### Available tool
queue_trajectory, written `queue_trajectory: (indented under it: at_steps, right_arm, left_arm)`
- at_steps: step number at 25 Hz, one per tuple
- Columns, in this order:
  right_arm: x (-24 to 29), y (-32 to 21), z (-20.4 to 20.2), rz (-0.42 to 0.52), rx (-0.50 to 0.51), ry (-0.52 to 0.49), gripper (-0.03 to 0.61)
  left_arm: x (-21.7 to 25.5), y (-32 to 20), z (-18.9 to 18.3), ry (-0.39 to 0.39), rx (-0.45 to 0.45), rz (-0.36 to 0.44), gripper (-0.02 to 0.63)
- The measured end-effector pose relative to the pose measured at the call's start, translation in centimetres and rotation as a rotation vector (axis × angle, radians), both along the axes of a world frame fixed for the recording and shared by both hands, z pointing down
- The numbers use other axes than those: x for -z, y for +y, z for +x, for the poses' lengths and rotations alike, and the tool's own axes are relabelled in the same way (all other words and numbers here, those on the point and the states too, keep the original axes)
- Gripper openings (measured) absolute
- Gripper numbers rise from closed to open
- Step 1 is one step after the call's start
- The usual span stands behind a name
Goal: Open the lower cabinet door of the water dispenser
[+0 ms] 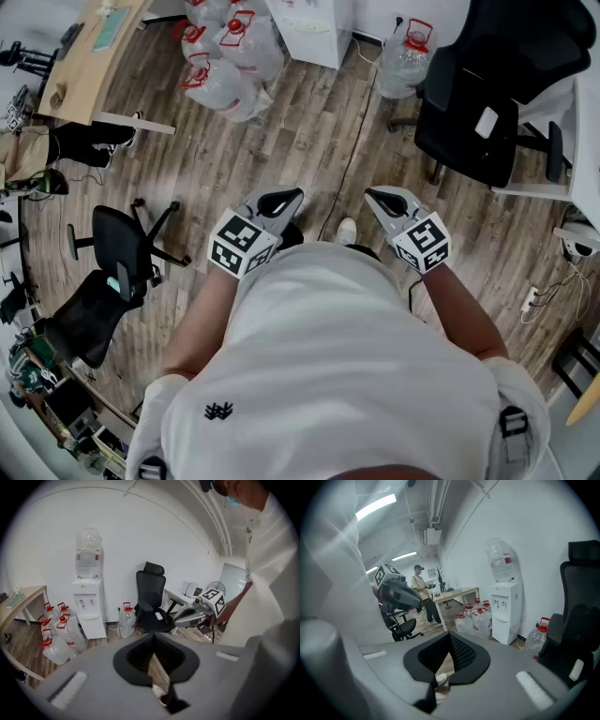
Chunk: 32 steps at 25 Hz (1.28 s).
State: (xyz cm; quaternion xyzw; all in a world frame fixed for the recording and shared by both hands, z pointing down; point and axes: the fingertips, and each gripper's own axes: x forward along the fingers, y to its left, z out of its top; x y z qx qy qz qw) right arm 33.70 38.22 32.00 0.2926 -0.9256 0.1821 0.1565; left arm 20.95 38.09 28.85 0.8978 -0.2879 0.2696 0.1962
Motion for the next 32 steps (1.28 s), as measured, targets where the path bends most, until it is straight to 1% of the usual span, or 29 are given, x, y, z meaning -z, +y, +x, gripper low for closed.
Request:
queue_trajectory:
  at_steps: [5, 8, 10, 14, 16, 18, 22, 24, 27, 29, 32]
  right_arm:
    - [-1.3, -3.6, -2.0, -0.019, -0.026, 0.039, 0.002]
    - [-1.9, -6.5, -3.0, -0.039, -0.068, 0.071, 0.000]
    - [-2.3, -8.6, -3.9, -0.076, -0.114, 0.082, 0.000]
    - [-4.3, -13.1, -6.5, -0.152, -0.172, 0.111, 0.006]
    - [-5.8, -15.7, -7.6, -0.177, -0.204, 0.142, 0.037]
    - [-7.1, -18.6, -8.9, -0.201, -0.248, 0.159, 0.051]
    - [-9.0, -24.0, -11.5, -0.227, -0.312, 0.194, 0.055]
    - [-10.1, -26.9, -12.3, -0.233, -0.321, 0.212, 0.055]
    - [-12.7, -31.5, -13.0, -0.239, -0.301, 0.254, 0.057]
    - [-15.3, -34.7, -13.0, -0.240, -0.280, 0.300, 0.081]
    - [-20.2, -39.9, -12.2, -0.260, -0.258, 0.355, 0.100]
  left_arm:
    - [-1.1, -3.2, -2.4, 0.035, -0.017, -0.022, 0.055]
    - [-1.9, -7.0, -3.6, 0.066, -0.045, -0.021, 0.055]
    - [-2.2, -10.1, -4.9, 0.085, -0.064, -0.025, 0.055]
    - [-2.1, -16.3, -8.2, 0.104, -0.118, -0.028, 0.055]
    - [-2.3, -19.5, -10.1, 0.105, -0.152, -0.022, 0.055]
    - [-2.7, -22.4, -12.2, 0.105, -0.187, -0.016, 0.055]
    - [-4.2, -26.7, -16.5, 0.102, -0.227, -0.033, 0.055]
    - [-4.6, -28.5, -17.9, 0.112, -0.219, -0.042, 0.055]
    - [-5.5, -30.8, -19.1, 0.141, -0.183, -0.050, 0.055]
    - [-6.6, -32.1, -19.5, 0.155, -0.146, -0.071, 0.055]
    - [-7.7, -34.4, -19.9, 0.168, -0.087, -0.091, 0.055]
